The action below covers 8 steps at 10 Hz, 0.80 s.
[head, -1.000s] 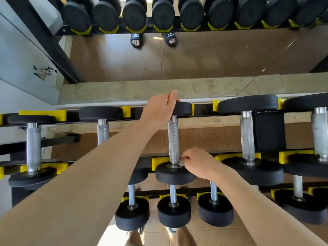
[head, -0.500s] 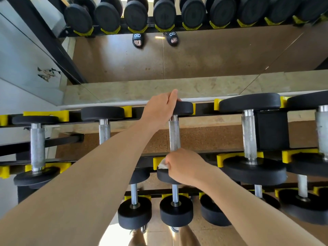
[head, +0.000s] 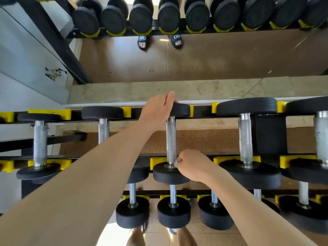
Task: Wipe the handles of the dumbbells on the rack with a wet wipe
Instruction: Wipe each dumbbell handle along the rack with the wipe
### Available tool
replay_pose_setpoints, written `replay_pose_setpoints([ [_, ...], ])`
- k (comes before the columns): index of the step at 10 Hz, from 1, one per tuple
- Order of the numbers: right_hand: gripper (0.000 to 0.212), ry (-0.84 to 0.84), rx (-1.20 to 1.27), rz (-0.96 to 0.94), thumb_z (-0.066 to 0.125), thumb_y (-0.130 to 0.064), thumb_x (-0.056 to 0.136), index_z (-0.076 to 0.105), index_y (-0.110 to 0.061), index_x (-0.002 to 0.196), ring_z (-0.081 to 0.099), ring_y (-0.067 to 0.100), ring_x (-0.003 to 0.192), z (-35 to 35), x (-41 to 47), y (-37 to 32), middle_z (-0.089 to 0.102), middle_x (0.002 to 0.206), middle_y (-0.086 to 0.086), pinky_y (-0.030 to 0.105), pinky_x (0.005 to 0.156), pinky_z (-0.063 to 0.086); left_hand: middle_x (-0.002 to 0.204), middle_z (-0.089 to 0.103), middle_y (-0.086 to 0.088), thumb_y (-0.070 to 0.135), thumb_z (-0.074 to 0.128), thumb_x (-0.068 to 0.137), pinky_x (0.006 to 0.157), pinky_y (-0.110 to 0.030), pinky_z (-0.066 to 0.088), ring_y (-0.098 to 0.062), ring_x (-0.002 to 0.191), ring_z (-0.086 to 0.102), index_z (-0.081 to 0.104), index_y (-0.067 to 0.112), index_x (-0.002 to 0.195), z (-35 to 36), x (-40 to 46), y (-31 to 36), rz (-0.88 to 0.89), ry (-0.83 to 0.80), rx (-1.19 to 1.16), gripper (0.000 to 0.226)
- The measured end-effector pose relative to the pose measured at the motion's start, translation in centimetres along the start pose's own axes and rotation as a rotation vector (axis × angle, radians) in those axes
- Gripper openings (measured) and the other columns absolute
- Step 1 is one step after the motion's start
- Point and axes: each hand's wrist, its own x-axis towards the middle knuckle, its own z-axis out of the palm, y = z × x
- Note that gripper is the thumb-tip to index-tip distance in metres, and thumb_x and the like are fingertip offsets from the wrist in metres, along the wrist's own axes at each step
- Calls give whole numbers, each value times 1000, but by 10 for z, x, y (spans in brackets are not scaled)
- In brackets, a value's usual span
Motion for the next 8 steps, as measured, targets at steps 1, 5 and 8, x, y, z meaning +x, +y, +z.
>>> replay_pose_setpoints([
  [1, 31, 31, 141, -153, 43, -29, 102, 69, -14, 97, 62, 15, 72, -7, -6, -13, 66, 86, 6, 30, 69, 51, 87, 71, -2, 44, 25, 111, 76, -33, 57, -14, 79, 65, 71, 28, 99, -1, -1, 3, -6, 6, 5, 51],
  [5, 27, 146, -170, -374, 44, -20, 101, 64, -28, 117, 59, -1, 86, -20, -14, 0, 66, 113, -5, 17, 73, 47, 85, 70, -2, 42, 26, 111, 77, -33, 53, -16, 81, 65, 73, 26, 97, -1, 0, 3, 4, 6, -12, 52],
  [8, 19, 210, 1303, 406, 43, -8, 96, 53, -16, 81, 40, 11, 50, -28, 26, -25, 49, 65, 2, 24, 46, 31, 87, 71, -6, 43, 24, 110, 84, -45, 56, -21, 82, 65, 73, 21, 98, 0, 0, -1, 29, 1, 42, 55],
])
